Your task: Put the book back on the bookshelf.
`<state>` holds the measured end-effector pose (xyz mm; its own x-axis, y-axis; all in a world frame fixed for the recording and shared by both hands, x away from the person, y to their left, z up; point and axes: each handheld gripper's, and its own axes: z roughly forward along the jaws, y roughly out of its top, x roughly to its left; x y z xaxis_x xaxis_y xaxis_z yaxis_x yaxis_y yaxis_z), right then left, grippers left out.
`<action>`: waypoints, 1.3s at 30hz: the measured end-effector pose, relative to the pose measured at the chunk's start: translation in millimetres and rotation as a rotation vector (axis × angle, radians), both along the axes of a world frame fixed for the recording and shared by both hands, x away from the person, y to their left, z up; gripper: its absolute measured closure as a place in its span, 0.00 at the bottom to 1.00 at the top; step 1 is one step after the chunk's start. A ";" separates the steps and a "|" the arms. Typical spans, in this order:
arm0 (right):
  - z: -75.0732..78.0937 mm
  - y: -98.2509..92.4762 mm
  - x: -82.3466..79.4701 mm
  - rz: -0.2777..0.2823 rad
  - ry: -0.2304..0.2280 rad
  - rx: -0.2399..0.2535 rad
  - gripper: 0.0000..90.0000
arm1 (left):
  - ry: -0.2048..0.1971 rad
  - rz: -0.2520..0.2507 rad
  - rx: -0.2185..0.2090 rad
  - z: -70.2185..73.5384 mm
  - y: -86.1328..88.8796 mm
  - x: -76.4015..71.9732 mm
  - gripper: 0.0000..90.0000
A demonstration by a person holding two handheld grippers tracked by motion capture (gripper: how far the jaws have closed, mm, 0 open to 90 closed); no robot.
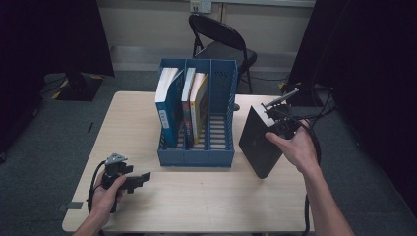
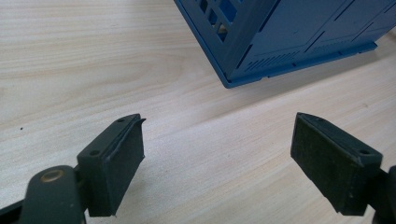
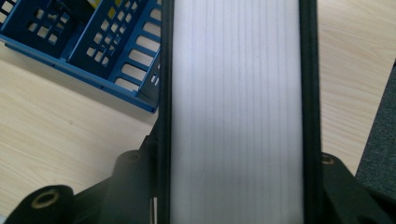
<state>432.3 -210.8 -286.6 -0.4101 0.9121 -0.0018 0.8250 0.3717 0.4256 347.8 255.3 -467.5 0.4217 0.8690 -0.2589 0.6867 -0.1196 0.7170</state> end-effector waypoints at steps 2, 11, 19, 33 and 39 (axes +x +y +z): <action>3.0 -0.9 -0.3 0.001 -0.006 0.001 0.59 | -0.001 0.000 0.002 -0.5 -0.3 0.4 0.19; 17.0 -2.2 -2.0 -0.001 -0.022 0.017 0.59 | 0.001 0.002 0.002 -0.7 0.1 0.7 0.19; 34.0 -0.8 -5.4 0.010 -0.058 0.017 0.59 | 0.007 0.007 0.004 -0.6 0.7 0.9 0.19; 63.5 14.7 -10.2 0.050 -0.090 0.026 0.60 | 0.007 0.014 -0.001 -0.9 1.5 1.2 0.19; 73.7 27.3 -7.6 0.065 -0.099 0.022 0.60 | 0.009 0.014 0.000 -1.3 2.5 1.8 0.19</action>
<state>424.8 -183.6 -212.9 -0.4672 0.8838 -0.0258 0.7529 0.4130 0.5124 349.6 257.7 -468.7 0.4073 0.8745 -0.2632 0.6950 -0.1098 0.7106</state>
